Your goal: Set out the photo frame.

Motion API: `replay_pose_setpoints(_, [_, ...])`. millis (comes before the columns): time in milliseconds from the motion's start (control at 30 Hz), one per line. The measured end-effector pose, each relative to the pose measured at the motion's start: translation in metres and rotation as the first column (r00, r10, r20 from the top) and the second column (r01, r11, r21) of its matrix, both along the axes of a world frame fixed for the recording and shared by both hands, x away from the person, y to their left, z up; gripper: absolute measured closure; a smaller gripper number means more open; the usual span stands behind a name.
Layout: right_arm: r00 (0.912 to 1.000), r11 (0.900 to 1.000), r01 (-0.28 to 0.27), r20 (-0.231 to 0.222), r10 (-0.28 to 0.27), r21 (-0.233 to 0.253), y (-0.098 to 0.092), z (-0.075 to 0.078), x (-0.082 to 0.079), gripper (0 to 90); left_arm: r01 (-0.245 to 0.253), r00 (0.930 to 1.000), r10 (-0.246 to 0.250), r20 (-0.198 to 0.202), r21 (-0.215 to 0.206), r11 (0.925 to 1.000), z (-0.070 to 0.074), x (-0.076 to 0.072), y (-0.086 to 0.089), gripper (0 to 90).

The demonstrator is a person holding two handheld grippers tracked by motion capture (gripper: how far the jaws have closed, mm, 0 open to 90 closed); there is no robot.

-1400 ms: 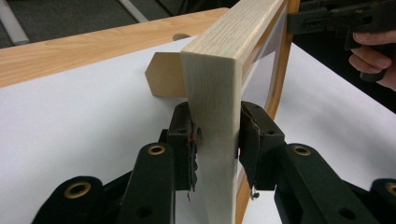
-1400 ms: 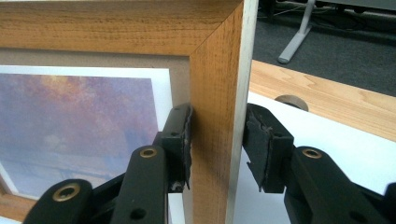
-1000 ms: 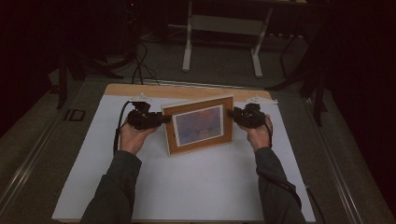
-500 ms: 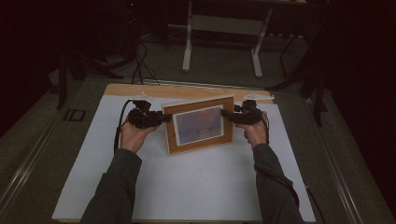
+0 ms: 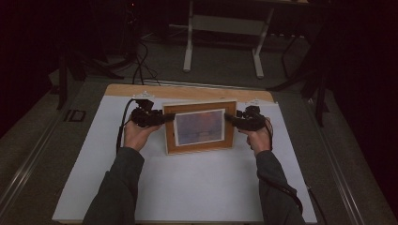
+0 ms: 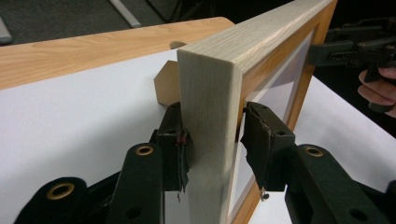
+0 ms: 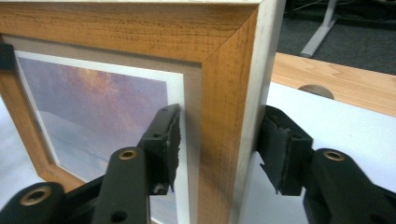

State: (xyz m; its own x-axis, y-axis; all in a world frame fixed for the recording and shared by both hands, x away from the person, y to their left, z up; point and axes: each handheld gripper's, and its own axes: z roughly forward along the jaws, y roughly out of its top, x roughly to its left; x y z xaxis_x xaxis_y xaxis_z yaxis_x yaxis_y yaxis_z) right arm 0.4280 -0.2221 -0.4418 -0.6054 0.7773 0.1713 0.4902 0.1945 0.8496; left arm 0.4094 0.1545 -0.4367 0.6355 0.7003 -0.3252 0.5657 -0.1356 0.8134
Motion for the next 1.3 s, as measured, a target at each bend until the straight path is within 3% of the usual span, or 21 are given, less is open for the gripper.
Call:
replay_pose_setpoints(667, [0.9997,1.000,0.025,-0.003,-0.025,-0.001,-0.010,-0.002,-0.026,59.6,0.030,0.9994,-0.031,-0.017,-0.039,0.9988,-0.003,0.010,-0.002,57.9])
replay_pose_setpoints(1300, [0.9999,1.000,0.012,0.012,-0.012,-0.003,-0.013,-0.002,-0.028,56.7,0.029,0.9990,-0.031,-0.032,-0.055,0.9981,-0.001,0.006,0.000,55.8])
